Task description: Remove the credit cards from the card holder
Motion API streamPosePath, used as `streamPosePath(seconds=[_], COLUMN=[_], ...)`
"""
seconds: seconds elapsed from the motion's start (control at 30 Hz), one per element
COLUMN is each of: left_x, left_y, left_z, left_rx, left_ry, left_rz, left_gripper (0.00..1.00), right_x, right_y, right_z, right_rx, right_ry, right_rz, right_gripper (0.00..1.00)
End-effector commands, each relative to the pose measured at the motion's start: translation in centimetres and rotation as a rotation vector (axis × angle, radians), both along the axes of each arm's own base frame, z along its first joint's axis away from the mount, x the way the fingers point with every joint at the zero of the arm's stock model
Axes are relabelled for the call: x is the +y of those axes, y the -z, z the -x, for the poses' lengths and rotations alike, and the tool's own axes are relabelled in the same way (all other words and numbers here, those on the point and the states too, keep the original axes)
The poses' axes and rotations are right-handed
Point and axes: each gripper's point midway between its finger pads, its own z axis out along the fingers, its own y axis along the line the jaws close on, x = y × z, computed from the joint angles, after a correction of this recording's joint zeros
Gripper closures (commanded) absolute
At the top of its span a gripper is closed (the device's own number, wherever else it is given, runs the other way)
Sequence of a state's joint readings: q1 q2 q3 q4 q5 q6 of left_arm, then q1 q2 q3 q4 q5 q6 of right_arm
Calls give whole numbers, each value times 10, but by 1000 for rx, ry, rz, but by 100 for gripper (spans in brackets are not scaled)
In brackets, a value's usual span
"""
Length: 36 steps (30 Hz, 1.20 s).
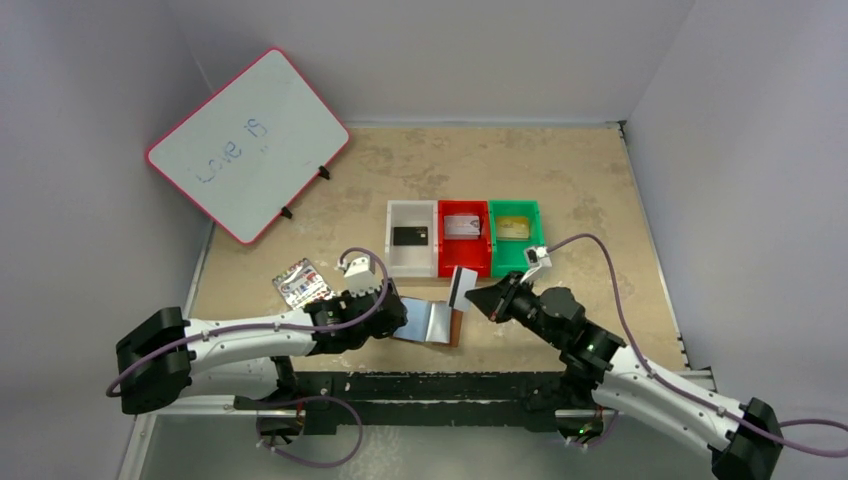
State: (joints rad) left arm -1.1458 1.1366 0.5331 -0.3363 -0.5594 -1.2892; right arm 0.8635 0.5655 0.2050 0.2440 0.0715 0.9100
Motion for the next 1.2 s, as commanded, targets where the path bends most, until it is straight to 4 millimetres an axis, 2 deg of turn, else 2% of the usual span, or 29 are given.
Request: streamPosePath(seconds=[0.0, 0.13, 0.2, 0.3, 0.5, 0.67, 0.77, 0.93, 1.17], left_x=[9, 4, 9, 31, 66, 87, 92, 116, 142], left_y=[-22, -28, -29, -35, -61, -88, -109, -132, -131], left_z=[-14, -15, -15, -21, -31, -41, -53, -73, -80], left_rx=[-70, -81, -84, -119, -205, -260, -274, -250, -193], left_ry=[-76, -80, -91, -150, -242, -284, -265, -312, -307], left_rz=[4, 56, 31, -63, -182, -297, -357, -364, -357], left_gripper=[38, 32, 28, 26, 24, 23, 22, 22, 22], right_x=[-22, -30, -32, -32, -33, -31, -33, -50, -56], right_y=[-27, -42, -45, -51, -58, -62, -64, -67, -74], right_z=[-17, -23, -24, -27, -32, -29, -26, -34, -50], right_rx=[-147, -259, -283, -320, -352, -384, -366, -332, -358], right_ry=[94, 95, 91, 82, 82, 53, 57, 169, 199], right_rz=[96, 180, 207, 247, 299, 297, 275, 289, 444], right_gripper=[100, 100, 100, 100, 100, 100, 100, 100, 100])
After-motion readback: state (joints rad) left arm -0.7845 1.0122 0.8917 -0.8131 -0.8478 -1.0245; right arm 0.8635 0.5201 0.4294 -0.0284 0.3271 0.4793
